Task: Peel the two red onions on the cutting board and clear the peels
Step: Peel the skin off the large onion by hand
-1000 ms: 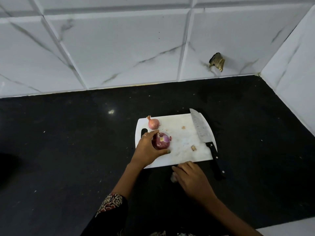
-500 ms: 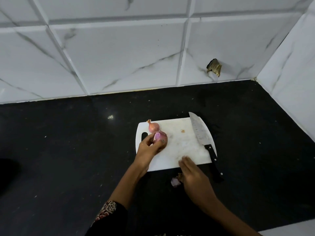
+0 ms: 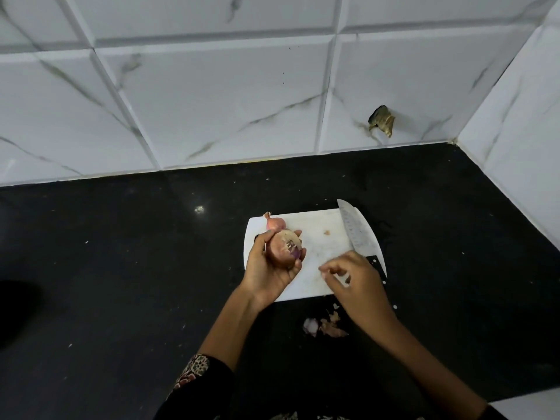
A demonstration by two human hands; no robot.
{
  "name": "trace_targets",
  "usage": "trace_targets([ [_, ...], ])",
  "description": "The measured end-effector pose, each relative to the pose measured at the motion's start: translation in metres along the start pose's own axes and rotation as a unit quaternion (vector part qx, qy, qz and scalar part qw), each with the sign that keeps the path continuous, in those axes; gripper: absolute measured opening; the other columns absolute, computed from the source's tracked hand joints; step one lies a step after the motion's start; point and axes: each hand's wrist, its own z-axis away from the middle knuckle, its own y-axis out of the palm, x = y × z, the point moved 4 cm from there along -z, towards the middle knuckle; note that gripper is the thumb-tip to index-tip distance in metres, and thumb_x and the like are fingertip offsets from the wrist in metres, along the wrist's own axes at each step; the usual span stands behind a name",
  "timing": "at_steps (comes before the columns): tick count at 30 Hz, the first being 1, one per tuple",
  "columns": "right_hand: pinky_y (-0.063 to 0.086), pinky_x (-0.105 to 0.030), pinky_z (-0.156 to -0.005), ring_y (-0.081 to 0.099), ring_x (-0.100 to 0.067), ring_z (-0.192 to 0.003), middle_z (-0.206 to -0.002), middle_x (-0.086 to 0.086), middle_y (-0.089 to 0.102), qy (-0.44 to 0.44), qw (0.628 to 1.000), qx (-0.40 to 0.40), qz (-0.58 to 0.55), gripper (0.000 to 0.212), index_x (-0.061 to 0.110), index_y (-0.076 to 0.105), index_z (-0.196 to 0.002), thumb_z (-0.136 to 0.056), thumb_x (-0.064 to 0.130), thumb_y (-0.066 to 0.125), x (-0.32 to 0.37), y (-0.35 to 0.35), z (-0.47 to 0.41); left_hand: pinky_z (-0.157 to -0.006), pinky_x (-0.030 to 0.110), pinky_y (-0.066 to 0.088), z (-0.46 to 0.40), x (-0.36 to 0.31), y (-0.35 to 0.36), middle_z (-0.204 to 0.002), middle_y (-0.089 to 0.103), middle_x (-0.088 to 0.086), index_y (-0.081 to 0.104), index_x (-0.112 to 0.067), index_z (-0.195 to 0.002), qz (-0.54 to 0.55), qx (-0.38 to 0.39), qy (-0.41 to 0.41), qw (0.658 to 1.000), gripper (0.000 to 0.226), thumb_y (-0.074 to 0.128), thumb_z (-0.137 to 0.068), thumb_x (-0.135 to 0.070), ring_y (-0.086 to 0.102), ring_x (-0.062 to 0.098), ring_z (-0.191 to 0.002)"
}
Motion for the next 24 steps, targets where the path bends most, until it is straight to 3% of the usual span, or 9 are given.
trace_targets([
  [5,0.047,-0.010,-0.068,0.062,-0.004,-0.080,-0.085,0.006,0.066,-0.042,0.994,-0.054,-0.082,0.010,0.010,0.072,-0.092,-0.086,0.010,0.064,0.038,-0.025,-0.033,-0.048,0.019,0.050,0.003,0.000,0.003,-0.086,0.069,0.011,0.061,-0.003,-0.103,-0.083,-0.028,0.010,0.996,0.045,0.047,-0.093,-0.045,0.066,0.018,-0.068],
  [9,0.048,-0.010,-0.068,0.062,-0.006,-0.081,-0.089,0.000,0.068,-0.052,0.996,-0.031,-0.065,0.013,0.009,0.073,-0.096,-0.085,0.012,0.066,0.047,-0.016,-0.043,-0.052,0.020,0.052,0.004,0.000,0.008,-0.087,0.070,0.011,0.062,-0.008,-0.101,-0.145,-0.033,0.039,0.988,0.045,0.044,-0.095,-0.049,0.068,0.015,-0.069],
  [12,0.053,-0.024,-0.073,0.064,-0.011,-0.083,-0.090,-0.004,0.071,-0.055,0.997,-0.036,-0.048,0.014,0.008,0.074,-0.095,-0.083,0.013,0.068,0.048,-0.006,-0.041,-0.056,0.021,0.053,0.004,-0.001,0.011,-0.082,0.070,0.006,0.063,-0.012,-0.098,-0.177,-0.048,0.058,0.981,0.041,0.041,-0.097,-0.047,0.067,0.009,-0.064],
  [15,0.055,-0.027,-0.075,0.067,-0.015,-0.083,-0.091,-0.007,0.073,-0.074,0.995,-0.055,-0.023,0.015,0.006,0.074,-0.095,-0.082,0.011,0.070,0.049,-0.003,-0.039,-0.060,0.023,0.052,0.005,-0.003,0.012,-0.076,0.069,0.003,0.062,-0.014,-0.098,-0.197,-0.063,0.074,0.976,0.038,0.039,-0.099,-0.045,0.066,0.007,-0.060],
  [24,0.056,-0.035,-0.066,0.066,-0.017,-0.073,-0.082,-0.008,0.072,-0.071,0.996,-0.054,0.006,0.010,0.005,0.075,-0.088,-0.083,0.011,0.068,0.050,-0.002,-0.042,-0.065,0.026,0.049,0.006,-0.006,0.016,-0.074,0.069,0.000,0.061,-0.019,-0.088,-0.254,-0.062,0.113,0.959,0.028,0.039,-0.099,-0.033,0.066,0.005,-0.062],
])
